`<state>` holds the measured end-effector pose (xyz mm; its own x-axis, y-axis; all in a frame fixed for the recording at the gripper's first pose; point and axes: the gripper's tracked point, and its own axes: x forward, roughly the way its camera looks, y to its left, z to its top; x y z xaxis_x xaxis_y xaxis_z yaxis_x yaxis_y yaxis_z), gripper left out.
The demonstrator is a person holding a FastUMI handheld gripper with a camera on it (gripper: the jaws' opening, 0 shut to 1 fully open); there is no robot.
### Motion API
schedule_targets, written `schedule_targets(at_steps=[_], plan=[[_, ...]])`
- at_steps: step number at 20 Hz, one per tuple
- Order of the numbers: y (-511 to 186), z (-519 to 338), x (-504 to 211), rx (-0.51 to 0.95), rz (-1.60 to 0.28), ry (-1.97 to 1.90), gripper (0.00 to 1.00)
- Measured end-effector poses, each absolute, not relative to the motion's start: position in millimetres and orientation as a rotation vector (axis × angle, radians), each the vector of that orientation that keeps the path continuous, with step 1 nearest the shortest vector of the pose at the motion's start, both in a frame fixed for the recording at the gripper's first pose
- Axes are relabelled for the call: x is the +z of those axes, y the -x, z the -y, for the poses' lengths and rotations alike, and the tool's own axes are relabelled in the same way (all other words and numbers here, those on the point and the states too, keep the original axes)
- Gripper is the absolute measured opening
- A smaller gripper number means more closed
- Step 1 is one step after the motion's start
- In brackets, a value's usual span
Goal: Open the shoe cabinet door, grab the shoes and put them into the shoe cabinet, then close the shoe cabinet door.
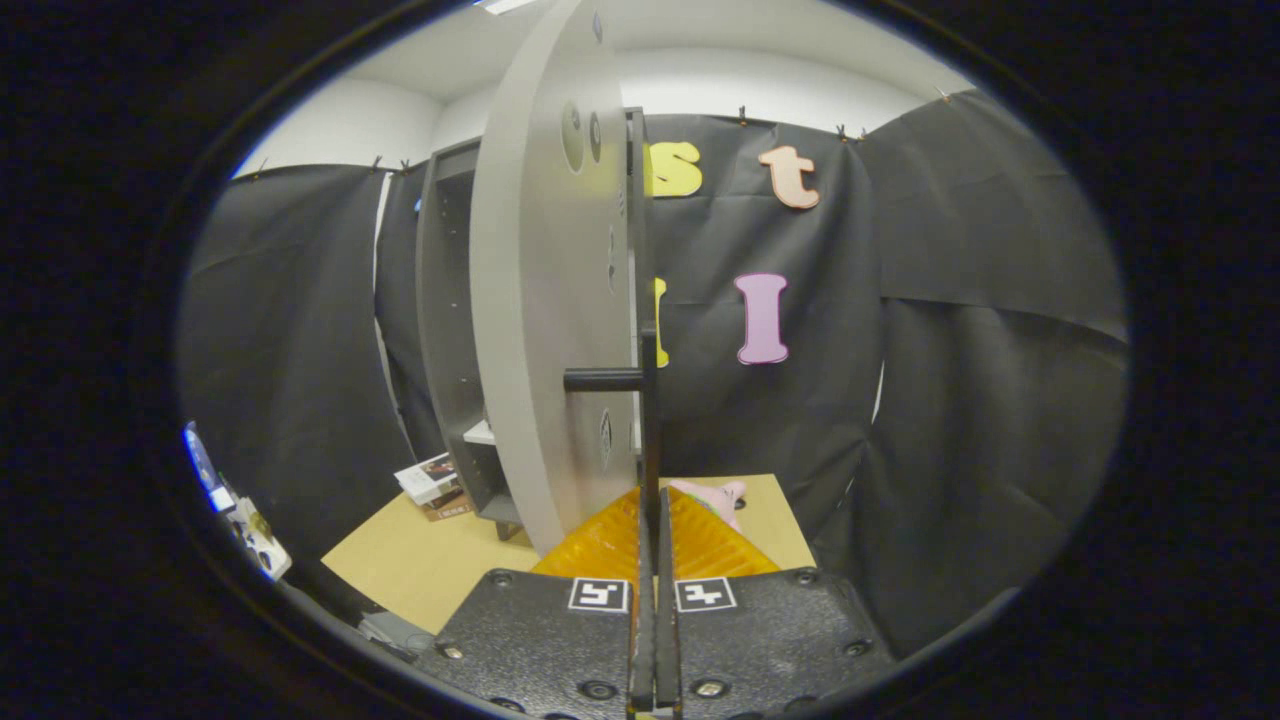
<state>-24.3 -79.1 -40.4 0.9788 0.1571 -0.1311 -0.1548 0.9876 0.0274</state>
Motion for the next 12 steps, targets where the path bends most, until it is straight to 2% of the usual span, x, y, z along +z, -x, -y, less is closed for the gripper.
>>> schedule_targets(at_steps=[4, 6, 9, 11, 12], plan=[[43.7, 89.4, -39.2, 0.107, -0.125, 0.006, 0.04], [53.2, 97.1, -33.5, 0.068, -0.099, 0.038, 0.15], [76.0, 100.2, -35.7, 0.05, -0.099, 0.053, 0.5], [91.1, 92.2, -45.6, 0.065, -0.121, 0.014, 0.61], [96.2, 84.8, -54.0, 0.077, -0.135, -0.005, 0.64]])
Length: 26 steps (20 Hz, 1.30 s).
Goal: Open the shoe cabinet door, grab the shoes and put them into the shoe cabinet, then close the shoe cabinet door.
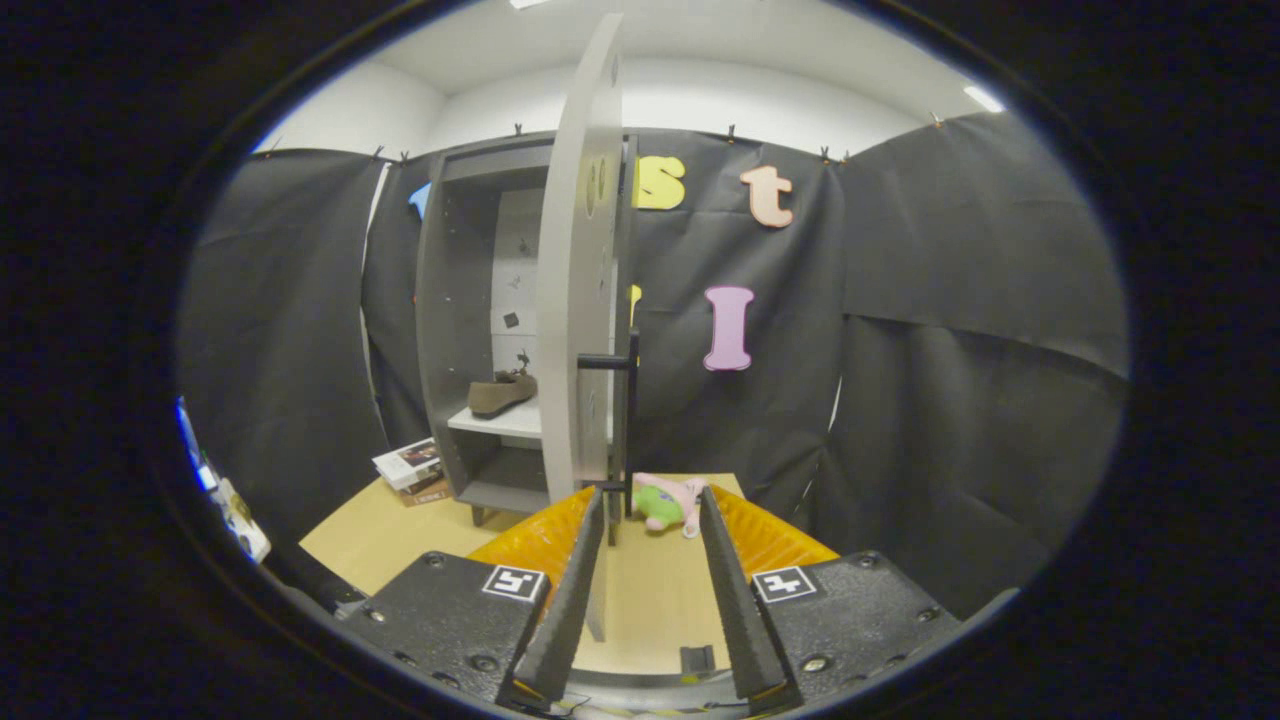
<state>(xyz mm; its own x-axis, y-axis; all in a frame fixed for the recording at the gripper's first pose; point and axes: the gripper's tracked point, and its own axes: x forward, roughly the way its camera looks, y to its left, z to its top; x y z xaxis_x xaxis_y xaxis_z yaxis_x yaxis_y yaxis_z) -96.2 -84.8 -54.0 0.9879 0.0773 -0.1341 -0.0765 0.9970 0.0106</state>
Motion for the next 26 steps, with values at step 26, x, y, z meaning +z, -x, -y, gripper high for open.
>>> schedule_targets(at_steps=[26], plan=[[-74.1, -194.8, -436.9, 0.303, -0.686, -0.021, 0.77]])
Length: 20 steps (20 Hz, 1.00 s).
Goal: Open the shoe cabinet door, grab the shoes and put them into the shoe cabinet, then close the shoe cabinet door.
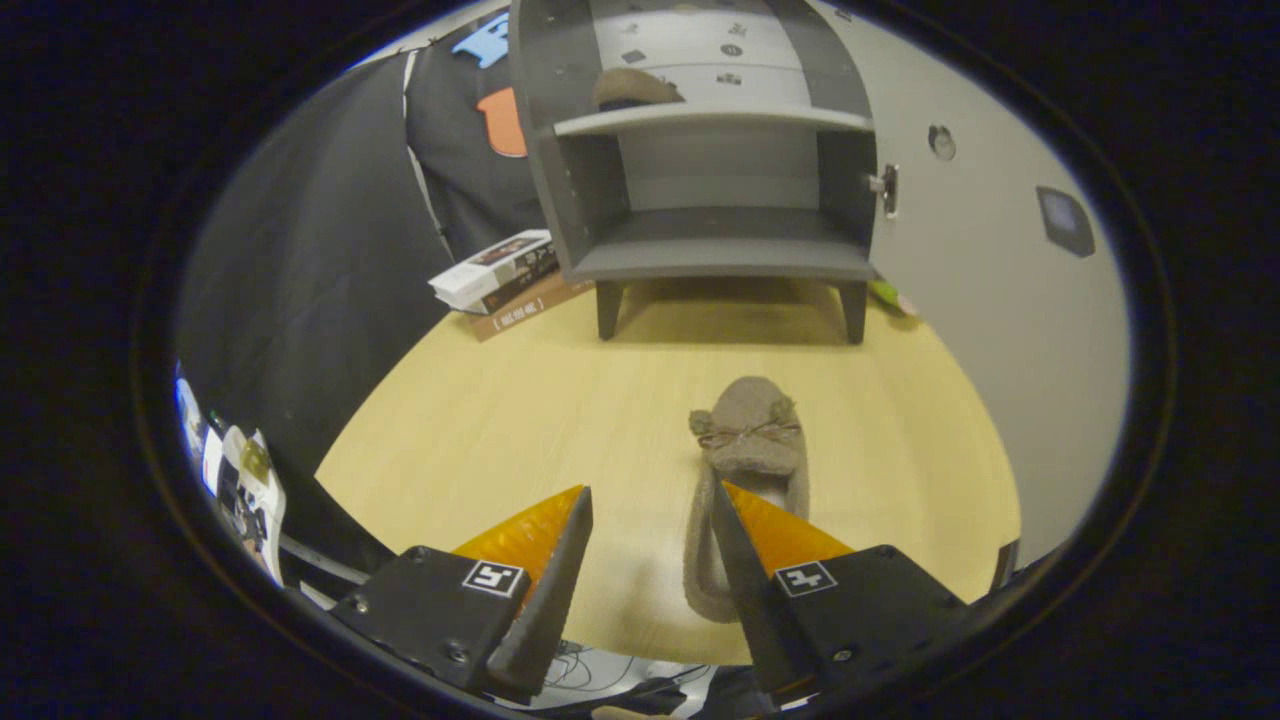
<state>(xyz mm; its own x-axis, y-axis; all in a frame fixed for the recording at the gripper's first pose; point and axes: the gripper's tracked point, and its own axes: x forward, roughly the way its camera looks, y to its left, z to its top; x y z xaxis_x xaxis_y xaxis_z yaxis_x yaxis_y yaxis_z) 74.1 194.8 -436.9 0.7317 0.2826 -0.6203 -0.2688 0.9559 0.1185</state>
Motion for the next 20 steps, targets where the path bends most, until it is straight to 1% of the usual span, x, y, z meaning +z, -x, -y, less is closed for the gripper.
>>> schedule_targets(at_steps=[3, 8, 11, 14, 15, 18, 20], plan=[[-94.0, -188.7, -468.1, 0.253, -0.751, -0.057, 0.77], [-142.9, -184.0, -473.0, 0.228, -0.723, -0.076, 0.77], [-162.5, -186.4, -479.6, 0.216, -0.739, -0.077, 0.77], [-169.4, -182.5, -486.7, 0.197, -0.776, -0.055, 0.73], [-174.0, -172.1, -485.3, 0.177, -0.772, -0.035, 0.58], [-175.5, -182.4, -484.5, 0.247, -0.793, -0.03, 0.11], [-173.8, -182.3, -481.6, 0.263, -0.804, -0.028, 0.08]])
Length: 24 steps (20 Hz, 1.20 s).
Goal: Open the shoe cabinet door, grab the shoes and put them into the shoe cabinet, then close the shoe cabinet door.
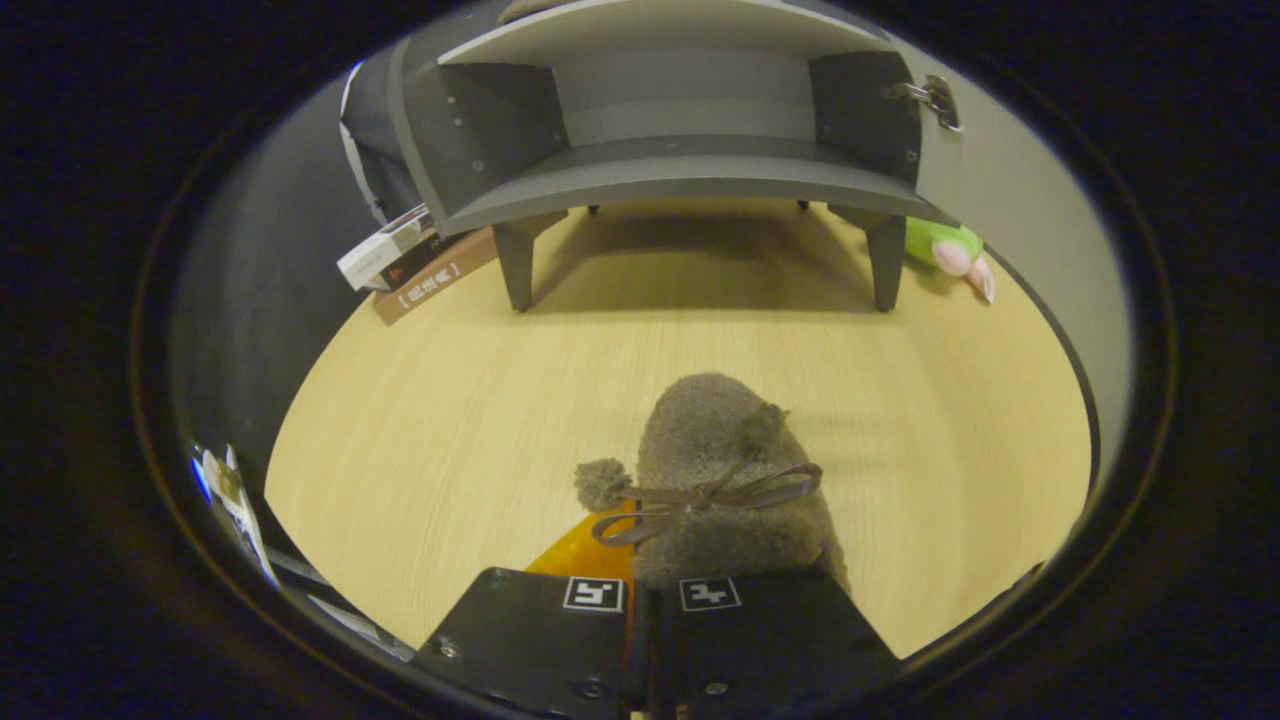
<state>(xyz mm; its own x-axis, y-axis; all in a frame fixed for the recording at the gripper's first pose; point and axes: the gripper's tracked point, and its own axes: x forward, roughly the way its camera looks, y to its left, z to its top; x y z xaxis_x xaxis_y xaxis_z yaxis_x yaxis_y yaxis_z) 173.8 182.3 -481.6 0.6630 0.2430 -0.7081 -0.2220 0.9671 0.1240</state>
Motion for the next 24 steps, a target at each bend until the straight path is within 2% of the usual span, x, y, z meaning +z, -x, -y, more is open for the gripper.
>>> schedule_targets(at_steps=[4, 12, 18, 24], plan=[[-170.8, -181.9, -445.9, 0.265, -0.752, -0.031, 0.07], [-147.6, -175.5, -266.1, 0.311, -0.462, 0.007, 0.07], [-183.6, -193.9, -122.1, 0.317, -0.21, 0.044, 0.07], [-241.4, -208.5, -39.1, 0.283, -0.127, 0.02, 0.07]])
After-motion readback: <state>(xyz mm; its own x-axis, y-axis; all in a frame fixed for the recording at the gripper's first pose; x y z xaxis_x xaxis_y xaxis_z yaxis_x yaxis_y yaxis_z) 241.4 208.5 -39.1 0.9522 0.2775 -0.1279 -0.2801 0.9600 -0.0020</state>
